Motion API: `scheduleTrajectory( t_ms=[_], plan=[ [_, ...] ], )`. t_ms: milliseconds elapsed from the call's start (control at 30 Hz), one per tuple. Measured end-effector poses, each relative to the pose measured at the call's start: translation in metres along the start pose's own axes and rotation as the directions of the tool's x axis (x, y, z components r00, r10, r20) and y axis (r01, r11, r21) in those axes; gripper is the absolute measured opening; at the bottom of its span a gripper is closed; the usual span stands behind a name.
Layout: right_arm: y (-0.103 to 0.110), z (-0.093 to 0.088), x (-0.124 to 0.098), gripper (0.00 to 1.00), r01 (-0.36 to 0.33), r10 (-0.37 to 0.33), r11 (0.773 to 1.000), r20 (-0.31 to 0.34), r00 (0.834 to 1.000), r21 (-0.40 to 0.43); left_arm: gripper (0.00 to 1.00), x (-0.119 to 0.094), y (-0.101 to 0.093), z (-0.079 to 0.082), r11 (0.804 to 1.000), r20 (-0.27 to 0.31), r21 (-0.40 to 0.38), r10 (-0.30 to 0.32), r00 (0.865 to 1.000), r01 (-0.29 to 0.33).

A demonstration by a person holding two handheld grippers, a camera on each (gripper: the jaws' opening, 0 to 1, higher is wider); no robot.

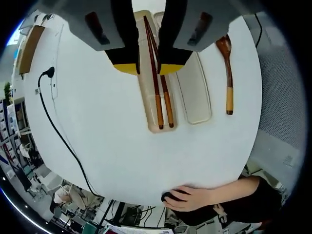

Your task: Arrange the utensils inside the cutlery case until each visible utensil rests in its matching compartment.

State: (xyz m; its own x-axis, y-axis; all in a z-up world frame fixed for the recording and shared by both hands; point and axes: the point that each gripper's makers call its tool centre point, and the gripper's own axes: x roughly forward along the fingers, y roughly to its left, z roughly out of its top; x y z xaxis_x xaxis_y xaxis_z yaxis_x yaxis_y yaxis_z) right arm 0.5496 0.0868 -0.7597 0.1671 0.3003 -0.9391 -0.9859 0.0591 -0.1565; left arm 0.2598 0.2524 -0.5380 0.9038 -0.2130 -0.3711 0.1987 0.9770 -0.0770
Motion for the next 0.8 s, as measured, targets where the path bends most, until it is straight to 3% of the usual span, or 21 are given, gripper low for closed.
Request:
scheduleTrajectory(
  t_ms=[167, 567, 800],
  plan=[
    [0.009, -0.003, -0.011, 0.09, 0.0, 0.0, 1.0, -0.003, 1.0, 0.024, 0.82, -0.002, -0.004, 0.0, 1.0, 0.001, -0.005, -0.012, 1.0, 0.012],
    [0.018, 0.018, -0.028, 0.2, 0.032, -0.029, 0.999, 0.106, 0.994, -0.026, 0.89, -0.011, 0.008, 0.0, 1.0, -0.007, -0.001, 0.013, 1.0, -0.013],
    [0.019, 0.02, -0.037, 0.23, 0.053, -0.048, 0.998, 0.138, 0.989, -0.033, 0.92, -0.011, 0.009, -0.004, 1.0, -0.009, -0.013, 0.01, 1.0, -0.01]
  ],
)
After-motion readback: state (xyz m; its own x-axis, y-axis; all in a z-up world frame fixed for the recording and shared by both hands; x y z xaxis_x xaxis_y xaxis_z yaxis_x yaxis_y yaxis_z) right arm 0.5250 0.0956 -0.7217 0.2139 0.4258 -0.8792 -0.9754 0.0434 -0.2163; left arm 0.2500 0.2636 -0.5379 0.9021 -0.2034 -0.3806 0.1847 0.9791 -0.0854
